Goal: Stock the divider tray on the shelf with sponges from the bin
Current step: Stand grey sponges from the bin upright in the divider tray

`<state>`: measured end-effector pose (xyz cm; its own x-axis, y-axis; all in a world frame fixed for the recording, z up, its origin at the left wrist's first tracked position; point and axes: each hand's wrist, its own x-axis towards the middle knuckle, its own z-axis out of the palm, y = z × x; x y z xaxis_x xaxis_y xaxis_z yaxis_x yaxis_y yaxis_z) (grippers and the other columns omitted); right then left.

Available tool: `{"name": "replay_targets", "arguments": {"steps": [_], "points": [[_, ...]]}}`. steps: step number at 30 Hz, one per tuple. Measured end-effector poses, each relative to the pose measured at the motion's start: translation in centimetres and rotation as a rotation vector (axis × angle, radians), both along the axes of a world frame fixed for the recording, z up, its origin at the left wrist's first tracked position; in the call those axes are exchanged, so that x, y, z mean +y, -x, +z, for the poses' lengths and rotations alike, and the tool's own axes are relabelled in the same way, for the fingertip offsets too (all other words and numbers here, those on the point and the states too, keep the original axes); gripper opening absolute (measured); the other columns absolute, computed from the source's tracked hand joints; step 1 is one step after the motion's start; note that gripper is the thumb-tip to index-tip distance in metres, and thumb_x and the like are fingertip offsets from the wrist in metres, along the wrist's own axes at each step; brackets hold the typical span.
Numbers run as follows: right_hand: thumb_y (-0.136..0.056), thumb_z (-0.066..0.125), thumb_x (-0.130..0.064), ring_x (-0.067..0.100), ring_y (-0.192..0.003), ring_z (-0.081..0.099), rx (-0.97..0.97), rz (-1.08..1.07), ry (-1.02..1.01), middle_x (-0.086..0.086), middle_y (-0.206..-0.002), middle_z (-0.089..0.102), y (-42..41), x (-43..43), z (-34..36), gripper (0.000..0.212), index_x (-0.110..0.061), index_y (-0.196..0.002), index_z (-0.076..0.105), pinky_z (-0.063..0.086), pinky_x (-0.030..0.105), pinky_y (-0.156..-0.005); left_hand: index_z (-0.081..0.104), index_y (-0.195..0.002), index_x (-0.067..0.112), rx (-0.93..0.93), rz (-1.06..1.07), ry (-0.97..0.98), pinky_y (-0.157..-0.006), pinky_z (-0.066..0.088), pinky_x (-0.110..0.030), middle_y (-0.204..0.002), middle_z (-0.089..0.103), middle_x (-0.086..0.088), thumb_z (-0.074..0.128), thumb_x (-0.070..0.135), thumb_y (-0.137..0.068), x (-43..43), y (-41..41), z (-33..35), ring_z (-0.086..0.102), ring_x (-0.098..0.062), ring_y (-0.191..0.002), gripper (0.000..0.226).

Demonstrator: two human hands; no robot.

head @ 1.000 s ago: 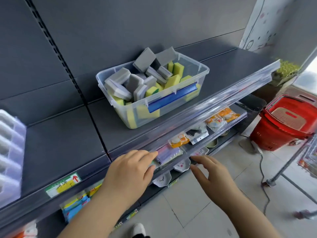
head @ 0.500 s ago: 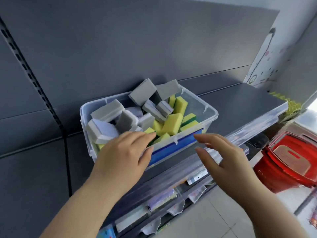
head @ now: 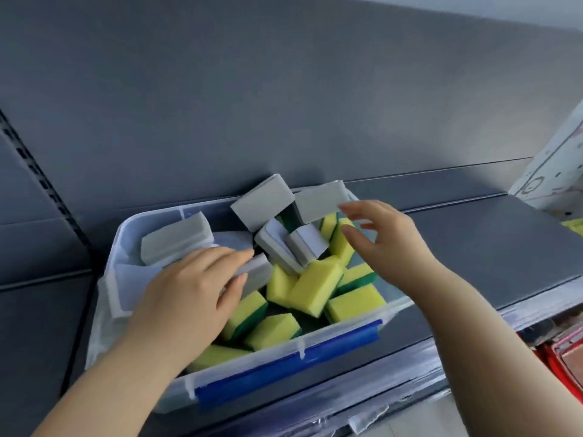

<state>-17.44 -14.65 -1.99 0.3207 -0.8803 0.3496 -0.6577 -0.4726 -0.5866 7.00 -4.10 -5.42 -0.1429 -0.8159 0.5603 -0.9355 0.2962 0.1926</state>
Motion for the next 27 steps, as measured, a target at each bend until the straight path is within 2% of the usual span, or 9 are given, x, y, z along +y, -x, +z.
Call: {"name": "replay_targets", "arguments": {"steps": [4,8,11,15,18,20,22,25,27], "points": [[-0.089,0.057,-0.016,0.018,-0.113,0.053,0.061,0.033,-0.131,0.004,-0.125,0.054,0.3,-8.9,-0.5,0.038,-0.019,-0.126,0.054,0.041,0.026,-0.096,0.065,-0.112,0.021,0.026,0.15,-0.03,-0.064,0.055,-0.034,-0.102,0.066,0.005,0.041,0.035,-0.087,-1.1,1.8,-0.4,0.06,-0.013,-0.091,0.038],[-0.087,0.054,-0.011,0.024,-0.126,0.038,0.343,0.083,-0.06,0.005,-0.138,0.044,0.3,-15.1,-1.6,0.05,-0.015,-0.136,0.044,0.032,0.027,-0.098,0.068,-0.107,0.021,-0.009,0.291,0.008,-0.054,0.05,-0.028,-0.098,0.067,0.006,0.04,0.036,-0.085,-2.2,4.2,0.1,0.057,-0.009,-0.086,0.039],[-0.085,0.056,-0.018,0.027,-0.121,0.035,0.555,0.118,0.043,0.006,-0.134,0.046,0.1,-16.6,-2.4,0.055,-0.016,-0.138,0.039,0.032,0.032,-0.1,0.07,-0.105,0.019,-0.035,0.356,0.024,-0.052,0.044,-0.022,-0.095,0.068,0.005,0.041,0.034,-0.084,-2.5,5.7,0.1,0.05,-0.006,-0.089,0.039],[-0.078,0.065,-0.035,0.027,-0.108,0.036,0.722,0.113,0.106,0.007,-0.119,0.043,-0.1,-16.7,-2.9,0.052,-0.017,-0.125,0.049,0.039,0.032,-0.094,0.069,-0.105,0.021,-0.071,0.407,-0.025,-0.055,0.033,-0.012,-0.094,0.068,0.007,0.04,0.035,-0.084,-2.8,6.9,-0.2,0.048,-0.007,-0.085,0.039],[-0.075,0.066,-0.037,0.027,-0.106,0.036,0.682,0.149,0.139,0.007,-0.116,0.04,0.1,-16.1,-2.4,0.05,-0.018,-0.119,0.052,0.04,0.032,-0.092,0.07,-0.104,0.022,-0.151,0.442,-0.029,-0.05,0.04,-0.018,-0.093,0.067,0.009,0.04,0.034,-0.083,-3.4,7.6,0.3,0.054,-0.007,-0.078,0.038],[-0.077,0.064,-0.031,0.027,-0.107,0.037,0.562,0.181,0.117,0.006,-0.115,0.041,0.4,-15.1,-1.8,0.047,-0.017,-0.12,0.05,0.041,0.033,-0.091,0.07,-0.102,0.023,-0.217,0.43,-0.041,-0.049,0.044,-0.021,-0.092,0.068,0.009,0.04,0.034,-0.082,-4.2,7.5,1.0,0.061,-0.011,-0.075,0.037],[-0.081,0.06,-0.025,0.026,-0.103,0.044,0.425,0.194,0.063,0.005,-0.113,0.044,1.2,-13.7,-1.0,0.042,-0.017,-0.12,0.047,0.044,0.034,-0.083,0.07,-0.102,0.023,-0.277,0.406,-0.068,-0.049,0.048,-0.025,-0.091,0.068,0.009,0.04,0.034,-0.081,-5.7,7.2,1.6,0.065,-0.015,-0.076,0.037],[-0.083,0.057,-0.024,0.023,-0.094,0.051,0.321,0.21,0.022,0.002,-0.111,0.048,2.7,-11.5,0.0,0.039,-0.019,-0.119,0.045,0.046,0.034,-0.074,0.069,-0.097,0.02,-0.416,0.344,-0.136,-0.051,0.052,-0.034,-0.086,0.067,0.003,0.057,0.027,-0.08,-9.0,6.4,2.4,0.065,-0.023,-0.075,0.023],[-0.083,0.059,-0.026,0.022,-0.094,0.052,0.296,0.204,0.023,-0.001,-0.112,0.049,3.8,-10.1,0.2,0.038,-0.021,-0.118,0.045,0.046,0.034,-0.074,0.067,-0.102,0.019,-0.508,0.318,-0.216,-0.06,0.051,-0.037,-0.092,0.066,0.0,0.065,0.022,-0.079,-11.6,6.4,3.1,0.062,-0.026,-0.082,0.023]]}}
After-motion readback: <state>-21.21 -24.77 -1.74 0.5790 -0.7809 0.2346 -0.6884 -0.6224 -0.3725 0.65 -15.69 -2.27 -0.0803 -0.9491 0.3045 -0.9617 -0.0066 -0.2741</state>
